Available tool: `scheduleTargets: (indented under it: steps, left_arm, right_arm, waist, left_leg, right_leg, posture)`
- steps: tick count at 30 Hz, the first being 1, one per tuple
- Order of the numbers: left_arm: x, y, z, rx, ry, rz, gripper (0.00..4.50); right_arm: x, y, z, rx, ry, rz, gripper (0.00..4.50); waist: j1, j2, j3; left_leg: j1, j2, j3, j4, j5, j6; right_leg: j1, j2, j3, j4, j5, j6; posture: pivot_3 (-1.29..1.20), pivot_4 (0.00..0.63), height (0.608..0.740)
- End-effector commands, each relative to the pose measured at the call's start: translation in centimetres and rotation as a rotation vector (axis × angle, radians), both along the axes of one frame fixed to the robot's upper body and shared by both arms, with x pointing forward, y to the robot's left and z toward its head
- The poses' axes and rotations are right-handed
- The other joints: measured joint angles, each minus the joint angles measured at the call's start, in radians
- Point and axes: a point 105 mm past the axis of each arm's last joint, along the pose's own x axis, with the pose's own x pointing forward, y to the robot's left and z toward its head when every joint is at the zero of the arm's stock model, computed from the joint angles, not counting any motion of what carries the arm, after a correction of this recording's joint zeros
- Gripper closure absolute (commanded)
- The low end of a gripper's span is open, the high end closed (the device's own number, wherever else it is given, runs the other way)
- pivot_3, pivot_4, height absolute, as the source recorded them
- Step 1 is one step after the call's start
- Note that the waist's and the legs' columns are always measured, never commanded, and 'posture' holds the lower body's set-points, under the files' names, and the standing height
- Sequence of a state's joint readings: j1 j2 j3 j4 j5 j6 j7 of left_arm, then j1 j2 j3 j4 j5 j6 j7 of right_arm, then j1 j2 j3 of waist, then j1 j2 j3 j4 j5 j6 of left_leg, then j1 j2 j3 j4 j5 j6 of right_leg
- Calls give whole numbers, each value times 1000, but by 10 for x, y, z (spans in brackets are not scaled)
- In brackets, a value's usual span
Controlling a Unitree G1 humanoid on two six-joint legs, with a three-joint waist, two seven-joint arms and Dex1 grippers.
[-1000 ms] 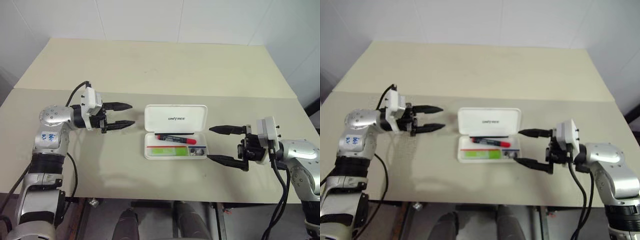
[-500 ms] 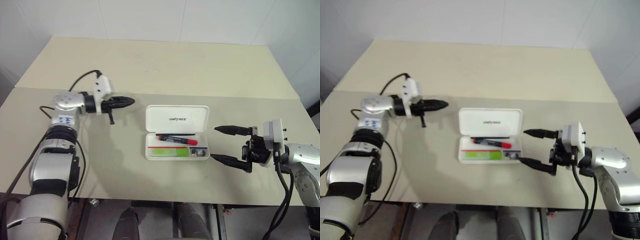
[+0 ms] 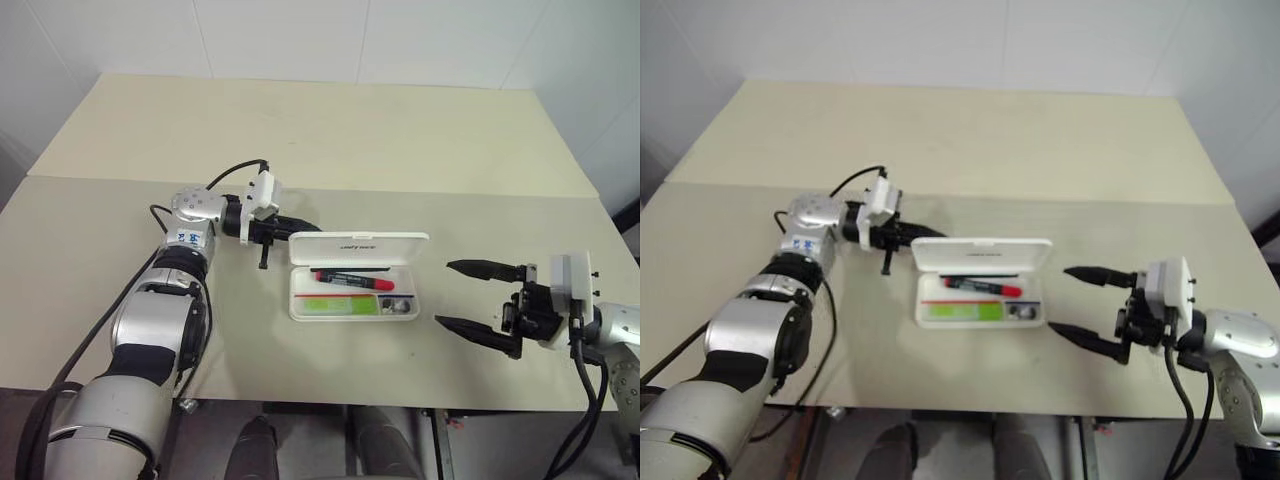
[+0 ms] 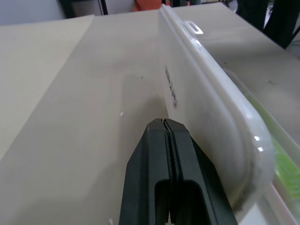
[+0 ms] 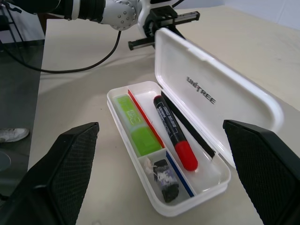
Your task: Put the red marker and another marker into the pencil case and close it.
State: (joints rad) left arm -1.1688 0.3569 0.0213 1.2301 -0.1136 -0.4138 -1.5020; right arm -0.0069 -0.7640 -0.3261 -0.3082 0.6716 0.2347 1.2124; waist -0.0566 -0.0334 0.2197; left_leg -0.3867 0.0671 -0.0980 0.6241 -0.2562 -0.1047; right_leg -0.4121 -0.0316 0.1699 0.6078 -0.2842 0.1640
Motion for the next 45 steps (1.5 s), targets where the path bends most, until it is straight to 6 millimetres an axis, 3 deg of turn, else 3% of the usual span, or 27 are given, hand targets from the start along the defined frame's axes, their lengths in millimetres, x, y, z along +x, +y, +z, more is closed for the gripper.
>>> scheduleTargets:
  steps: [1,10,17,30,35,39,45]
  left_arm:
    - [-12,-1,13,26,-49,-126,4457]
    - [-40,-12,1,92,-43,-282,4457]
    - [-58,-20,-21,192,-57,-383,4457]
    - [-59,-26,-54,409,-196,-466,4457]
    - [-57,-25,-62,472,-235,-490,4457]
    - [-55,-32,-54,405,-249,-476,4457]
    - [-48,-45,-7,24,-189,-367,4457]
  right_arm:
    - [-6,-1,13,0,-54,18,0]
    - [-2,-14,25,64,-38,88,0]
    - [9,-32,32,3,-43,124,0]
    - [11,-27,30,-13,-49,107,0]
    - [10,-26,29,-12,-45,98,0]
    - [10,-25,29,-12,-46,94,0]
    - [11,-28,31,-13,-47,85,0]
  waist:
    - [1,0,0]
    - [3,0,0]
    - [3,0,0]
    - [4,0,0]
    - [4,0,0]
    - [3,0,0]
    - [3,0,0]
  left_leg:
    - [0,0,0,0,0,0]
    - [0,0,-1,1,0,0]
    - [0,0,-1,4,0,0]
    - [0,0,-1,4,0,0]
    - [0,0,0,6,0,0]
    - [1,0,0,7,0,0]
    - [0,-1,-1,6,1,1]
  right_leg:
    - [0,0,0,0,0,0]
    - [0,0,0,2,0,0]
    - [1,0,0,3,-1,-1]
    - [1,0,0,2,-3,-5]
    - [2,0,1,2,-7,-13]
    - [3,0,1,2,-8,-14]
    - [2,0,1,2,-7,-13]
  posture:
    - [0,150,740]
    - [0,150,740]
    - [0,150,740]
    - [0,150,740]
    - [0,150,740]
    - [0,150,740]
    - [0,150,740]
